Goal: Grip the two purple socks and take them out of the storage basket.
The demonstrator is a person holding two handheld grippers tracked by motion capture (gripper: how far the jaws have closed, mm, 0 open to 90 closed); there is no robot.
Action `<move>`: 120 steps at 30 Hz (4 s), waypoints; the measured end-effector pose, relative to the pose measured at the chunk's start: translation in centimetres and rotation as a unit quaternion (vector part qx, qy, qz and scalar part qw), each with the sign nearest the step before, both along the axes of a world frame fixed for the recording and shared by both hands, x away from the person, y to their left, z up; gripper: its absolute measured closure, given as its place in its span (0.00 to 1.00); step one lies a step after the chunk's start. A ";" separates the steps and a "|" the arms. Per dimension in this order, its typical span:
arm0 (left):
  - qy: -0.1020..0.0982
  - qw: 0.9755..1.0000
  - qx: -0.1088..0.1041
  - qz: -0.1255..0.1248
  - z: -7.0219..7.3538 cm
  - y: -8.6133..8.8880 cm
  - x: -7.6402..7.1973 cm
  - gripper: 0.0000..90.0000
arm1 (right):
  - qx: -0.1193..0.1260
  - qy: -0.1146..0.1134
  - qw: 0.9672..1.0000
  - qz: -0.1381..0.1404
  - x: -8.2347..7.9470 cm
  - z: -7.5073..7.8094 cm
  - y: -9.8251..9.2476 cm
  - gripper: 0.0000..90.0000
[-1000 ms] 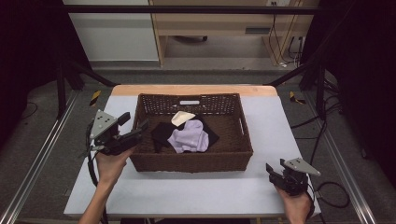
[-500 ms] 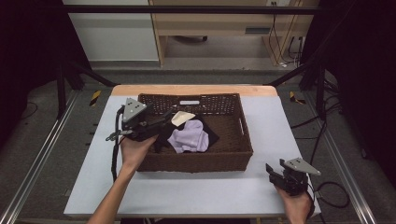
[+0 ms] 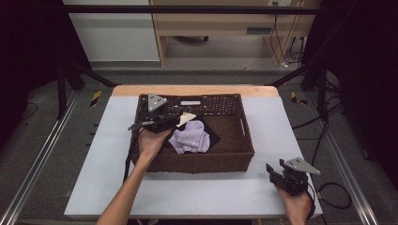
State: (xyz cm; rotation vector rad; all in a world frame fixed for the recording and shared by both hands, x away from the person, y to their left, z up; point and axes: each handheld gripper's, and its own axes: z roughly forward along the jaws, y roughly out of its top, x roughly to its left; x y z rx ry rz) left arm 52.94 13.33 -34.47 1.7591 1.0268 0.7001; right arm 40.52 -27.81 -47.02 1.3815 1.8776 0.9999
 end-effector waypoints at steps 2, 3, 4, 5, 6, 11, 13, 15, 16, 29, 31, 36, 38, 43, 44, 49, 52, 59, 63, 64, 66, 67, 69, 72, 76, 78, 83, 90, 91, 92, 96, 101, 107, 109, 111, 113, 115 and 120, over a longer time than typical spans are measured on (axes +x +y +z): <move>0.004 1.000 0.008 -0.003 -0.5 -0.3 0.5 0.47 | 0.003 0.002 1.000 0.001 0.0 0.1 0.1 0.49; 0.006 1.000 0.011 -0.004 -0.7 -0.4 0.7 0.48 | 0.003 0.002 1.000 0.001 0.0 0.1 0.1 0.49; 0.008 1.000 0.016 -0.005 -0.9 -0.5 0.9 0.48 | 0.003 0.001 1.000 0.001 0.0 0.1 0.0 0.49; 0.014 1.000 0.020 -0.004 -1.1 -0.6 1.1 0.48 | 0.003 0.002 1.000 0.000 0.0 0.1 0.0 0.49; 0.020 1.000 0.023 -0.004 -1.4 -0.6 1.3 0.49 | 0.000 0.000 1.000 0.000 0.0 0.0 0.0 0.49; 0.055 0.998 0.036 -0.004 -2.8 -1.0 2.3 0.50 | 0.001 0.003 1.000 0.001 0.0 0.0 0.1 0.50; 0.059 0.997 0.040 -0.007 -3.0 -1.1 2.4 0.50 | 0.000 0.003 1.000 0.001 0.1 0.0 0.1 0.50; 0.066 0.996 0.050 -0.013 -3.3 -1.2 2.4 0.50 | 0.001 0.007 1.000 0.002 0.1 0.0 0.1 0.50; 0.078 0.994 0.069 -0.024 -3.6 -1.5 2.4 0.50 | -0.001 0.007 1.000 0.002 0.1 -0.1 0.1 0.50; 0.127 0.985 0.110 -0.032 -4.6 -2.2 3.0 0.53 | -0.004 0.009 1.000 0.003 0.1 -0.3 0.1 0.50; 0.132 0.982 0.132 -0.036 -4.9 -2.7 2.9 0.53 | -0.002 0.013 1.000 0.003 0.0 -0.3 0.2 0.50; 0.145 0.974 0.170 -0.046 -5.4 -3.6 2.9 0.54 | -0.005 0.016 1.000 0.007 0.0 -0.3 0.3 0.50; 0.154 0.970 0.182 -0.050 -5.6 -3.9 3.0 0.55 | -0.005 0.017 1.000 0.007 0.0 -0.3 0.3 0.50; 0.188 0.962 0.189 -0.052 -6.1 -4.0 3.5 0.53 | -0.007 0.019 1.000 0.008 0.1 -0.4 0.4 0.49; 0.196 0.960 0.191 -0.054 -6.2 -4.0 3.6 0.53 | -0.007 0.019 1.000 0.008 0.1 -0.4 0.4 0.49; 0.212 0.954 0.202 -0.068 -6.6 -4.3 3.7 0.61 | -0.009 0.020 1.000 0.009 0.2 -0.4 0.4 0.49; 0.217 0.951 0.207 -0.073 -6.6 -4.4 3.7 0.72 | -0.008 0.021 1.000 0.010 0.1 -0.4 0.4 0.49; 0.190 0.962 0.185 -0.072 -6.0 -4.1 3.4 0.94 | -0.008 0.021 1.000 0.010 0.1 -0.4 0.4 0.49; 0.158 0.972 0.160 -0.067 -5.4 -3.6 3.0 0.95 | -0.008 0.021 1.000 0.010 0.1 -0.4 0.4 0.49; 0.149 0.975 0.153 -0.066 -5.2 -3.5 2.9 0.95 | -0.008 0.022 1.000 0.010 0.1 -0.4 0.4 0.49; 0.132 0.980 0.138 -0.064 -4.9 -3.2 2.7 0.95 | -0.008 0.022 1.000 0.010 0.1 -0.4 0.4 0.49; 0.124 0.982 0.130 -0.063 -4.7 -3.1 2.5 0.95 | -0.008 0.022 1.000 0.010 0.1 -0.4 0.4 0.49; 0.106 0.986 0.117 -0.061 -4.5 -2.8 2.3 0.95 | -0.008 0.022 1.000 0.010 0.1 -0.4 0.4 0.49; 0.086 0.990 0.102 -0.055 -4.1 -2.4 2.0 0.96 | -0.009 0.021 1.000 0.010 0.1 -0.4 0.4 0.50; 0.059 0.994 0.076 -0.059 -3.7 -1.9 1.6 0.96 | -0.009 0.021 1.000 0.010 0.1 -0.4 0.4 0.50; 0.048 0.994 0.072 -0.068 -3.5 -1.8 1.4 0.96 | -0.008 0.021 1.000 0.010 0.1 -0.4 0.4 0.50; 0.027 0.997 0.033 -0.068 -2.7 -1.2 1.2 0.96 | -0.008 0.023 1.000 0.010 0.2 -0.5 0.4 0.50; 0.001 0.998 0.000 -0.062 -1.6 -0.4 0.7 0.96 | -0.007 0.023 1.000 0.010 0.2 -0.5 0.3 0.50; -0.004 0.998 -0.005 -0.062 -1.4 -0.4 0.6 0.96 | -0.006 0.022 1.000 0.010 0.2 -0.5 0.3 0.50; -0.012 0.998 -0.008 -0.060 -0.9 -0.2 0.3 0.96 | -0.007 0.021 1.000 0.010 0.2 -0.5 0.3 0.50; -0.030 0.997 -0.025 -0.068 0.2 0.2 -0.8 0.96 | -0.006 0.022 1.000 0.008 0.2 -0.4 0.3 0.50; -0.045 0.995 -0.034 -0.080 1.3 0.6 -2.4 0.96 | -0.006 0.020 1.000 0.006 0.1 -0.4 0.1 0.50; -0.063 0.992 -0.045 -0.096 2.8 1.4 -4.6 0.96 | -0.003 0.021 1.000 0.004 0.1 -0.4 0.1 0.51; -0.065 0.991 -0.044 -0.104 3.2 1.7 -5.3 0.96 | -0.001 0.021 1.000 0.003 0.1 -0.4 0.1 0.51; -0.073 0.990 -0.053 -0.107 3.6 2.1 -6.1 0.96 | -0.002 0.021 1.000 0.003 0.1 -0.4 0.1 0.51; -0.079 0.989 -0.056 -0.110 3.9 2.4 -6.6 0.96 | -0.003 0.020 1.000 0.003 0.1 -0.4 0.1 0.51; -0.086 0.988 -0.062 -0.115 4.2 2.7 -7.5 0.96 | -0.003 0.020 1.000 0.003 0.1 -0.4 0.1 0.51; -0.102 0.985 -0.055 -0.128 4.7 3.3 -9.7 0.96 | -0.003 0.020 1.000 0.002 0.1 -0.4 0.1 0.51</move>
